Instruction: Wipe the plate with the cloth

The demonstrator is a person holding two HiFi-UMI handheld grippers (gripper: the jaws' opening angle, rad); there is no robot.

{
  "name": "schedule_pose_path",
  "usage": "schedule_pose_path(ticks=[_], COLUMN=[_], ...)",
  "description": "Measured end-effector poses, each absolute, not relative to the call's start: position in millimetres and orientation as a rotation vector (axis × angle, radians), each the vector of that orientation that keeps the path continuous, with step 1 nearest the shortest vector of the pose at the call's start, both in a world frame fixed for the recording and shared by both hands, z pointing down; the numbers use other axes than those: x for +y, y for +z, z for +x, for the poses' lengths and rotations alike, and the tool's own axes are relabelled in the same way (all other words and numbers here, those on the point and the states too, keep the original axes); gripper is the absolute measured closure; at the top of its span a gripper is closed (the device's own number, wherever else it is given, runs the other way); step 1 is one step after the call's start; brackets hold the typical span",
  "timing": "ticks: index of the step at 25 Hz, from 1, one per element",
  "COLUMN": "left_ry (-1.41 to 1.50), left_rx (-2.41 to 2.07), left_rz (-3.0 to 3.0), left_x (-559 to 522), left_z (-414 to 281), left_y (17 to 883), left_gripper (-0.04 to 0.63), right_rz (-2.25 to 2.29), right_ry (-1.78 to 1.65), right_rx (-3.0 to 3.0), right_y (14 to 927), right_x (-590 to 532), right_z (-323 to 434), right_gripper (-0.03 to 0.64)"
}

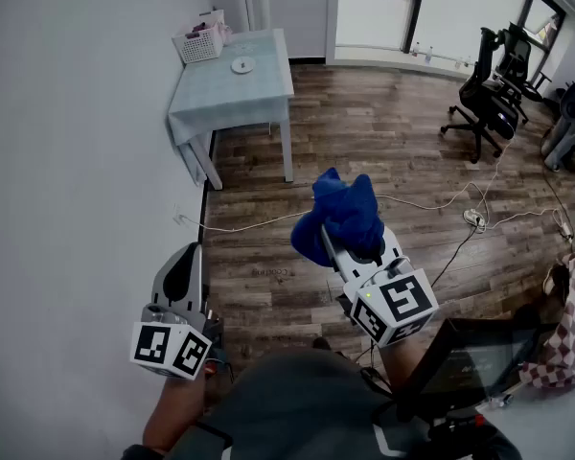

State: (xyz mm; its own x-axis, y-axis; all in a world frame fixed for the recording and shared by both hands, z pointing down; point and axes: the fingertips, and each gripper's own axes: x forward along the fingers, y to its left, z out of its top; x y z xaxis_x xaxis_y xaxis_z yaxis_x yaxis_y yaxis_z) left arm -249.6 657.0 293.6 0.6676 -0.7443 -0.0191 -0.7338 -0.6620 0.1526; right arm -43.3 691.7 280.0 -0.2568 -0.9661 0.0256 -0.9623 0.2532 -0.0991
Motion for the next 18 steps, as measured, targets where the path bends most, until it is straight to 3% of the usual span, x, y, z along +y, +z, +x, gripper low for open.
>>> schedule_pose_path(ticks=[18], left_ry=[-0.082], left_rx=[-1.294], left_rz=[2.729], left_x=[623.7], left_z=[-200.5], left_y=[309.4], left_gripper=[0.586], right_rz=[-1.807], right_ry=[-0.147], right_rx=[2.476], right_y=[292.9], right_x=[662.8], right_z=[10.7], right_gripper=[0.494])
